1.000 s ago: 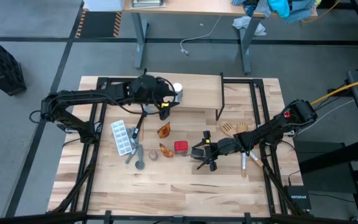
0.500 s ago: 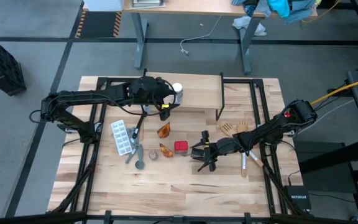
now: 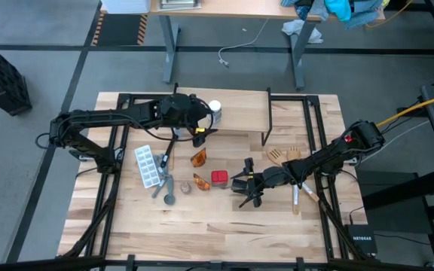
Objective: Shelf spices
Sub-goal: Remove the white seasoning bottle from the shelf
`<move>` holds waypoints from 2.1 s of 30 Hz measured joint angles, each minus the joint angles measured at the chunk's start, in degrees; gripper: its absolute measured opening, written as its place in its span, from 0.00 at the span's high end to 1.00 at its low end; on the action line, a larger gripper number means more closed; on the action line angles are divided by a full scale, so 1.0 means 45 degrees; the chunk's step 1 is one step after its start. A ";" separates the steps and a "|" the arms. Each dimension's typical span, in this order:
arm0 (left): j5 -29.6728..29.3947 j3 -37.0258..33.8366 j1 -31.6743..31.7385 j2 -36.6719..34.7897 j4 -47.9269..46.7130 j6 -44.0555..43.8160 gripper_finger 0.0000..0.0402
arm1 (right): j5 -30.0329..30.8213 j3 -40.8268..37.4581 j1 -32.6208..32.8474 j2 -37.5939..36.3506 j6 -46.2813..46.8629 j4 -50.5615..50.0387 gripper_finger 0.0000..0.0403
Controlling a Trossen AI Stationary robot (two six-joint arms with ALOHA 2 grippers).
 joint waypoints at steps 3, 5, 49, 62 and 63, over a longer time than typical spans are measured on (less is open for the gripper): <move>0.0000 0.0000 0.0000 0.0000 -0.0188 -0.0009 0.16 | 0.0000 0.0000 0.0000 0.0000 -0.0003 -0.0005 0.39; 0.0005 0.0000 -0.0005 0.0000 -0.0101 -0.0019 0.16 | 0.0000 0.0000 -0.0003 0.0000 -0.0005 -0.0007 0.39; -0.1002 -0.1282 0.0146 0.0005 -0.0647 -0.3720 0.16 | -0.0412 0.0000 0.0000 0.0000 -0.0005 -0.0282 0.39; -0.1810 -0.1282 0.0170 0.0120 0.0154 -0.3013 0.16 | -0.0287 -0.0005 0.0000 0.0000 -0.0159 -0.0308 0.39; -0.1981 -0.1284 0.0169 0.0148 0.0139 -0.2929 0.16 | -0.0091 -0.0005 0.0000 0.0000 -0.0311 -0.0299 0.39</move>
